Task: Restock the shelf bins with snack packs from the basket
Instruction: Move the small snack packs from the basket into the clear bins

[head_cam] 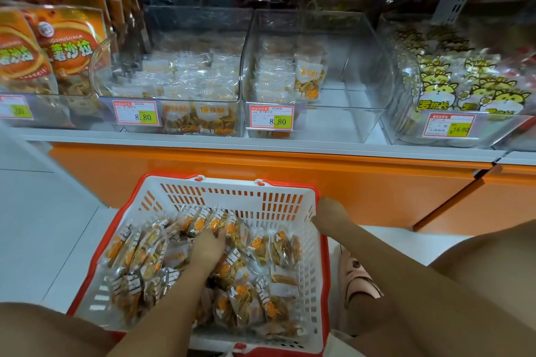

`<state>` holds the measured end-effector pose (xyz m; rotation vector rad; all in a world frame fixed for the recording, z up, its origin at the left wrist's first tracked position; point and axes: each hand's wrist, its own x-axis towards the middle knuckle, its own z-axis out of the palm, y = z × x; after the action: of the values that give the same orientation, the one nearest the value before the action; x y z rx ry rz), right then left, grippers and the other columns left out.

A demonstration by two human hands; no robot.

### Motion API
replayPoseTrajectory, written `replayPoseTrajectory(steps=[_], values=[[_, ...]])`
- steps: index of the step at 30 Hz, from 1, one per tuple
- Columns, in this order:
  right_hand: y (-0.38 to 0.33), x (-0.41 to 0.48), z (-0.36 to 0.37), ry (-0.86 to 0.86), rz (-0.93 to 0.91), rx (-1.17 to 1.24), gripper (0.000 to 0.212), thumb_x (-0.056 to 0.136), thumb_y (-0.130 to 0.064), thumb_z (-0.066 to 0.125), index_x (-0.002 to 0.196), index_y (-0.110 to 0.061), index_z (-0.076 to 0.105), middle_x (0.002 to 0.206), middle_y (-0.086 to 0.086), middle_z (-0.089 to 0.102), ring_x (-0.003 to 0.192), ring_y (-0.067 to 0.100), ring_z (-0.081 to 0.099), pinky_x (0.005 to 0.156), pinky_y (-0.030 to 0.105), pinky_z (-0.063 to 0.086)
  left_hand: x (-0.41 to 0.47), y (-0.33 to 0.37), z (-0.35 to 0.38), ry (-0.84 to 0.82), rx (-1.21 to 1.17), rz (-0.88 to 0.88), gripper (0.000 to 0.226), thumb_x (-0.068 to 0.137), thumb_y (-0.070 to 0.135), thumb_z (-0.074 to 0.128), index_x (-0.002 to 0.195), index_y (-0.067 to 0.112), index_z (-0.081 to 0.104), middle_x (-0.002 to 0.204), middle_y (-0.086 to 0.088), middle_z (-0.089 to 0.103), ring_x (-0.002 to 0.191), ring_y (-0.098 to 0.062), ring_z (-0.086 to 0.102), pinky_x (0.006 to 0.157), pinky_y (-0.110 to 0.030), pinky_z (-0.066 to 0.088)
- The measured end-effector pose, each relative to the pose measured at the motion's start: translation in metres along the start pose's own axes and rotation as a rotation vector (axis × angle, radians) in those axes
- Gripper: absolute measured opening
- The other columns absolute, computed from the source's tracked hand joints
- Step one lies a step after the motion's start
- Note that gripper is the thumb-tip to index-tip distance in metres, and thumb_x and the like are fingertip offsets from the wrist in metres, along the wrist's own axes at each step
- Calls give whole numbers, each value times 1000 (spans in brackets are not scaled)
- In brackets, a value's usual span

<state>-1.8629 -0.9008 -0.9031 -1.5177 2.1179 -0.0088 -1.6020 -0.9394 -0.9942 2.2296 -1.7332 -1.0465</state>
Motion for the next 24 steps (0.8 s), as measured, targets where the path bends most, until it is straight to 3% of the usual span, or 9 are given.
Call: replayPoseTrajectory(steps=[2, 4, 8, 10, 13, 17, 20, 22, 24], values=[[0, 0, 2, -1, -21, 1, 18, 98, -16, 46, 81, -20, 50, 86, 0, 62, 69, 12, 56, 53, 12, 37, 2, 5, -2, 16, -51, 8, 36, 99, 35, 49, 95, 2, 60, 63, 1, 51, 55, -11, 45, 46, -24, 31], [-1, 0, 2, 2, -33, 1, 14, 98, -15, 46, 87, -20, 53, 90, 3, 65, 72, 14, 57, 55, 14, 39, 3, 8, -2, 8, -50, 55, 29, 98, 30, 53, 93, 5, 65, 62, 1, 52, 53, -10, 45, 47, -22, 32], [-1, 1, 2, 2, -23, -11, 31, 98, -14, 45, 69, -24, 44, 73, -7, 54, 67, 13, 55, 50, 13, 35, 2, 10, -2, 8, 32, 88, 26, 96, 19, 56, 90, -1, 72, 60, -3, 57, 51, -11, 46, 51, -24, 36], [-1, 4, 2, -16, 3, 7, 33, 97, -15, 46, 67, -27, 44, 74, -6, 55, 66, 13, 55, 50, 13, 37, 1, 12, -7, 11, 75, 83, 27, 94, 13, 57, 77, 0, 73, 53, -3, 53, 47, -12, 43, 48, -23, 36], [-5, 5, -4, -68, 30, 8, 13, 96, -16, 51, 99, -14, 63, 97, 2, 67, 73, 15, 60, 55, 16, 45, -2, 25, -26, -11, 79, 53, 32, 92, 7, 55, 61, 11, 62, 53, -2, 52, 48, -15, 47, 47, -21, 39], [-11, 2, -12, -141, 48, 79, 30, 92, -25, 61, 119, -13, 59, 113, 5, 66, 79, 13, 61, 56, 15, 47, -8, 52, -76, -212, -24, -18, 17, 88, 2, 59, 72, 2, 64, 60, -8, 65, 52, -17, 61, 55, -27, 54], [-22, -4, -22, -75, 21, -16, 35, 90, -29, 62, 121, -14, 57, 116, 5, 64, 88, 15, 65, 74, 24, 56, -32, 72, -128, -324, -60, 153, 11, 89, -1, 59, 85, -2, 69, 69, -14, 70, 59, -17, 67, 66, -28, 58], [-35, -14, -37, -22, -19, -44, 29, 89, -30, 63, 113, -14, 59, 110, 2, 66, 82, 13, 65, 72, 23, 56, -54, 84, -161, -349, -158, 253, 8, 89, -2, 60, 88, -3, 68, 69, -14, 70, 57, -14, 67, 56, -21, 54], [-49, -29, -60, -97, -94, -10, 35, 86, -32, 68, 113, -11, 63, 103, 1, 68, 80, 12, 65, 69, 21, 53, -74, 95, -186, -340, -314, 349, 5, 87, -1, 64, 90, -1, 67, 69, -14, 71, 58, -13, 67, 54, -17, 52]])
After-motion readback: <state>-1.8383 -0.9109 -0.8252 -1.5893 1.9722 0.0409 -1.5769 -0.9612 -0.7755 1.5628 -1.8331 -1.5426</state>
